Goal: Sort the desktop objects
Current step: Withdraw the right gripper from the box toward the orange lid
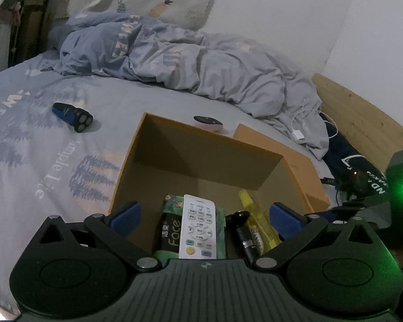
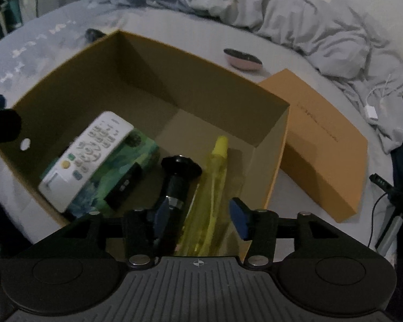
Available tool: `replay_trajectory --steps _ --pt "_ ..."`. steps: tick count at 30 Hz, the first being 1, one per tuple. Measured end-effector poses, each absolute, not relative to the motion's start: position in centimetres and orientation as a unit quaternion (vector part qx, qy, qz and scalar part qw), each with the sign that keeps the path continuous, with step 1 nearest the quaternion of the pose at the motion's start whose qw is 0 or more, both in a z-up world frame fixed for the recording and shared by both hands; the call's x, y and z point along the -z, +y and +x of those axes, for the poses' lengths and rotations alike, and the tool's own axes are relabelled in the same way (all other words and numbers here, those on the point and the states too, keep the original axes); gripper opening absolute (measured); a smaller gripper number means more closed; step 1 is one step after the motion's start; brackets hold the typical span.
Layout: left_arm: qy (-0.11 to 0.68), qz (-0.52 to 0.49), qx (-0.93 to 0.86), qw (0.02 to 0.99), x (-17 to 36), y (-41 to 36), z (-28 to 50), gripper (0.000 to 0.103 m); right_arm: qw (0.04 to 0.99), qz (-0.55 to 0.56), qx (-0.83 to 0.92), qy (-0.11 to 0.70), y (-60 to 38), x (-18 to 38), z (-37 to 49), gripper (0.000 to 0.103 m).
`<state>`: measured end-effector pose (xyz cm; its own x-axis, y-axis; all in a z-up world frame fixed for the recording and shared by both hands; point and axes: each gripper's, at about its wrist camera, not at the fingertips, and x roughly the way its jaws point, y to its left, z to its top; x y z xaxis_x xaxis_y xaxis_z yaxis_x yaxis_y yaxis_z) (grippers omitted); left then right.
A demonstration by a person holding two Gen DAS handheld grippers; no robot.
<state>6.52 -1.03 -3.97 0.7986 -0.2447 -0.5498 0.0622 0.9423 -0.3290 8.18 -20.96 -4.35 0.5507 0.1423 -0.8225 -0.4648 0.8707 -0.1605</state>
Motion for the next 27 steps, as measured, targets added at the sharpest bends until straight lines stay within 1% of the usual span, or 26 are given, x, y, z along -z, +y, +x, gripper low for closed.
replay_trajectory --steps 3,7,9,11,15,18,24,27 --pt "0.307 -0.144 0.083 0.937 4.0 -1.3 6.5 0.103 0.866 -0.176 -0.183 0.431 -21.4 3.7 7.4 0.056" --pt "0.304 -0.129 0.083 0.94 3.9 -1.7 6.2 0.103 0.874 -0.161 -0.19 0.418 -22.3 2.9 6.1 0.063" --pt "0.302 -0.121 0.084 0.942 3.9 -1.9 6.1 0.103 0.877 -0.154 -0.194 0.411 -22.8 2.5 5.5 0.064" --pt "0.302 -0.116 0.084 0.943 3.8 -2.1 6.0 0.103 0.881 -0.158 -0.194 0.401 -23.1 2.1 4.7 0.071" --pt "0.301 -0.104 0.086 0.944 3.8 -2.6 5.7 0.103 0.887 -0.16 -0.199 0.383 -23.8 1.4 3.2 0.074" --pt "0.299 -0.093 0.088 0.946 3.7 -3.2 5.4 0.103 0.893 -0.156 -0.202 0.372 -24.7 0.9 2.4 0.078" --pt "0.296 -0.062 0.098 0.948 3.8 -4.1 4.9 0.103 0.904 -0.146 -0.197 0.349 -26.6 0.5 1.2 0.094" --pt "0.305 -0.067 0.103 0.944 3.9 -4.1 4.9 0.103 0.913 -0.13 -0.185 0.339 -27.8 0.8 0.9 0.101"
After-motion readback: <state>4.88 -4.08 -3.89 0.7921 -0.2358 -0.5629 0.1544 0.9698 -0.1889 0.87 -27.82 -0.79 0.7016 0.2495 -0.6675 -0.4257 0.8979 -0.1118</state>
